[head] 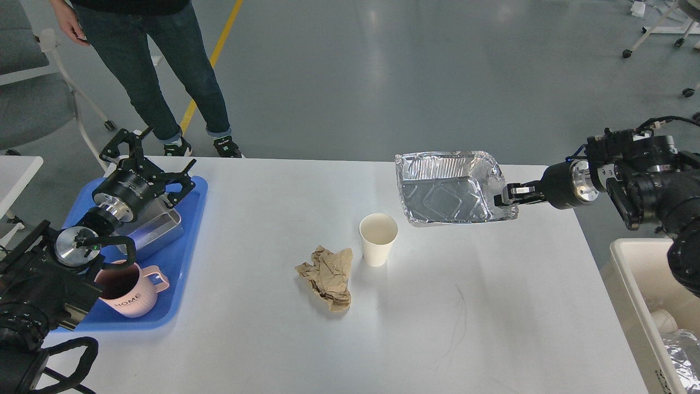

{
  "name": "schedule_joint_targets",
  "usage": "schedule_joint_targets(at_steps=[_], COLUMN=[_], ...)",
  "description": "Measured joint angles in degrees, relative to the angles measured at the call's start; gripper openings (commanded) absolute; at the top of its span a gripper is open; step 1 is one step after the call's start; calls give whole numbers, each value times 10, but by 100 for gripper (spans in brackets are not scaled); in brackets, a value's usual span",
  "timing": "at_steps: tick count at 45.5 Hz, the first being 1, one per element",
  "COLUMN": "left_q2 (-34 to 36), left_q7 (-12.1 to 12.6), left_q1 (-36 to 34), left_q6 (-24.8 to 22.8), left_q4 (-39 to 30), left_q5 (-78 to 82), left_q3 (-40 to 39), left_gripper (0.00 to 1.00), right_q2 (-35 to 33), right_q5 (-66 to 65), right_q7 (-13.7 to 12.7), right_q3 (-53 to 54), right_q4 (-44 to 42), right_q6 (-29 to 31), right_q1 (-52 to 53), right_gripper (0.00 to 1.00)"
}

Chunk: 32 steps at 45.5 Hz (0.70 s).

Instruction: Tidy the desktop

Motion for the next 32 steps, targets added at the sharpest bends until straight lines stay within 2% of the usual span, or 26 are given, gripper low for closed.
schedule_joint_targets(at_steps=[6, 9, 13, 17, 24, 32], left_q2=[46, 74, 120, 173, 294, 457], left_q7=[5, 3, 0, -1, 2, 7], left_q1=[-39, -65, -101, -120, -129, -123], left_q6=[-9, -37, -98, -142, -181, -193], left_q4=[-2, -3, -11, -32, -117, -280], left_q5=[47, 61, 67, 69, 91, 151], left_q3=[145, 240, 351, 420, 470, 476], left_gripper=[97, 97, 97, 97, 97, 97], right_q2=[1, 2, 3, 3, 4, 12], right_q5=[1, 6, 15, 20, 25, 26], right_q7=[-1, -1, -1, -1, -1, -1], right_q3=[1, 1, 1, 1, 1, 1], right_q4=[0, 0, -1, -1, -11, -24], right_q6=[-2, -2, -2, -3, -3, -2], right_q1=[1, 2, 2, 3, 5, 4], right_gripper=[0, 0, 0, 0, 0, 0])
